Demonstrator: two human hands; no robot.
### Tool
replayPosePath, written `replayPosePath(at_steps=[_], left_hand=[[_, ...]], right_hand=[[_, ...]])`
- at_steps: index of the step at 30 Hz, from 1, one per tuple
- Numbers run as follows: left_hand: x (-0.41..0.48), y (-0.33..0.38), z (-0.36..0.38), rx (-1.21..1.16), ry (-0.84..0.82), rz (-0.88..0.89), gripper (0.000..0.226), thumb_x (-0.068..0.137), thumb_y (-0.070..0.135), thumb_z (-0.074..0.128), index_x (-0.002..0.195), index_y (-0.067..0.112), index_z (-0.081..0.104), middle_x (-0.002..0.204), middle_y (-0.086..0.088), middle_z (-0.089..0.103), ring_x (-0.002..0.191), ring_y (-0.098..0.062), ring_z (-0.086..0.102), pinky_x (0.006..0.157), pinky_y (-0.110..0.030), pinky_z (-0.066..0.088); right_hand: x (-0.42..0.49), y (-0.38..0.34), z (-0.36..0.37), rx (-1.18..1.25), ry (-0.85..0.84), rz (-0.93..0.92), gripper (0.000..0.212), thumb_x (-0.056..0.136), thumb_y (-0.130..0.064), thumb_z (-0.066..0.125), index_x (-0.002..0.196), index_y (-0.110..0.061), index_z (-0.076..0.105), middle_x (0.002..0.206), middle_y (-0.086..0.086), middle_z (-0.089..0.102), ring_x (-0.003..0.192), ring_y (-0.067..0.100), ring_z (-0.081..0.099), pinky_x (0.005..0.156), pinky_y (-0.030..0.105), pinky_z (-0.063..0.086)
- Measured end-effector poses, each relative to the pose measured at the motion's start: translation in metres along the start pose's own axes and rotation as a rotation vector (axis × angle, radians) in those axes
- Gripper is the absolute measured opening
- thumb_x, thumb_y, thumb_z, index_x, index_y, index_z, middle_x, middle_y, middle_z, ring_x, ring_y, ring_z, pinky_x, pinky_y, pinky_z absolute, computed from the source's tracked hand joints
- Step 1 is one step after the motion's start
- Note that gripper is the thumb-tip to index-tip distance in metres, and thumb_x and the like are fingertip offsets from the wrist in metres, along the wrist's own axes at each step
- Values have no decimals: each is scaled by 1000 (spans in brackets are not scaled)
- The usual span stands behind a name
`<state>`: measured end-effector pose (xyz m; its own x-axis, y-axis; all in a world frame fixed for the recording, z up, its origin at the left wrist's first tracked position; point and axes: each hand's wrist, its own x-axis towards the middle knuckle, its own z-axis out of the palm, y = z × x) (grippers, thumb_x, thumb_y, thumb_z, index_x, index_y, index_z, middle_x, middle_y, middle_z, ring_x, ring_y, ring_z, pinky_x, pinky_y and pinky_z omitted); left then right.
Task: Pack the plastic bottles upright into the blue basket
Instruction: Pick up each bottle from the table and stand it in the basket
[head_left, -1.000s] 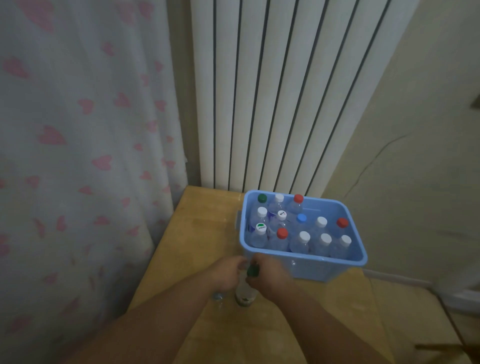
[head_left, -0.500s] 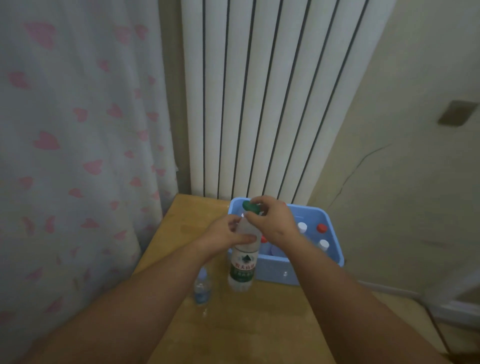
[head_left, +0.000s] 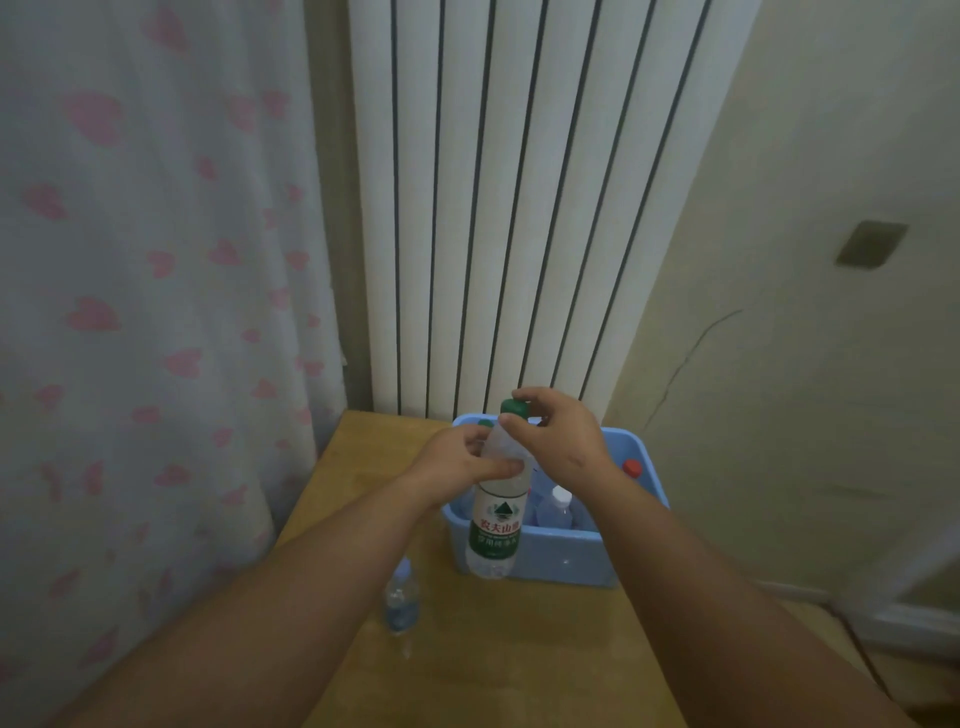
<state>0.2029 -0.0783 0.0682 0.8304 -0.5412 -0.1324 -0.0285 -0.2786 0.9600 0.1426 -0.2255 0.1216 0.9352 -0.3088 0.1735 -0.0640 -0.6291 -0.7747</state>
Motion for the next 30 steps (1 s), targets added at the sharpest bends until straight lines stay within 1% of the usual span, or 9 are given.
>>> replayPosePath(at_steps=[3,7,10,13,15,18,22,25,30], left_hand=[[3,0,0,6,-9,8,57,69,37,85,121,27,63,115,7,71,108,-14,66,93,-43,56],[9,-3,8,-1,-3,32,64,68,37,86,126,30,60,117,8,70,112,-14,64,93,-42,56],[15,-1,16,-15,-7,44,72,62,45,85,128,31,59,117,10,69,112,-12,63,94,-42,55],[26,9,25,-26,-32,66,59,70,36,85,124,31,63,115,10,71,111,-12,64,95,-44,55],[35,21,33,-16,-39,86,53,73,34,83,122,34,62,118,9,69,113,-14,63,95,-44,55],[52,41,47,-11,-43,128,44,77,31,81,116,40,61,117,10,69,114,-14,62,96,-42,54],[83,65,66,-4,-24,143,38,76,29,82,100,48,60,109,13,70,109,-11,65,96,-40,54],[111,74,79,20,-14,158,40,74,32,83,108,44,64,110,12,71,107,-10,65,95,-42,55],[157,78,102,115,42,161,56,76,32,82,127,29,60,122,7,55,105,-9,58,86,-37,58]], right_hand=[[-3,0,0,-6,43,15,41,84,-39,68,123,-30,60,104,-13,63,83,0,57,76,25,49],[-9,2,4,-3,80,41,44,84,-34,68,127,-31,57,106,-11,62,87,3,56,68,18,44],[-9,6,0,-14,114,62,45,85,-33,67,129,-30,57,103,-7,61,88,6,55,72,20,43],[-4,11,-11,-20,166,74,42,87,-35,66,128,-30,56,94,-12,56,81,2,52,65,15,40],[3,16,-22,-4,203,63,43,87,-33,66,128,-29,56,97,-12,57,80,0,52,64,12,37],[18,23,-41,7,227,51,45,87,-34,65,130,-32,55,110,-9,61,90,4,53,73,18,40],[46,37,-68,20,254,54,45,86,-33,66,130,-32,56,112,-9,62,95,9,55,78,24,45],[68,52,-84,-4,257,65,43,86,-35,65,129,-35,56,110,-9,62,95,9,56,79,26,47],[102,86,-92,-16,278,79,44,86,-34,66,129,-32,57,114,-7,65,98,11,59,82,26,49]])
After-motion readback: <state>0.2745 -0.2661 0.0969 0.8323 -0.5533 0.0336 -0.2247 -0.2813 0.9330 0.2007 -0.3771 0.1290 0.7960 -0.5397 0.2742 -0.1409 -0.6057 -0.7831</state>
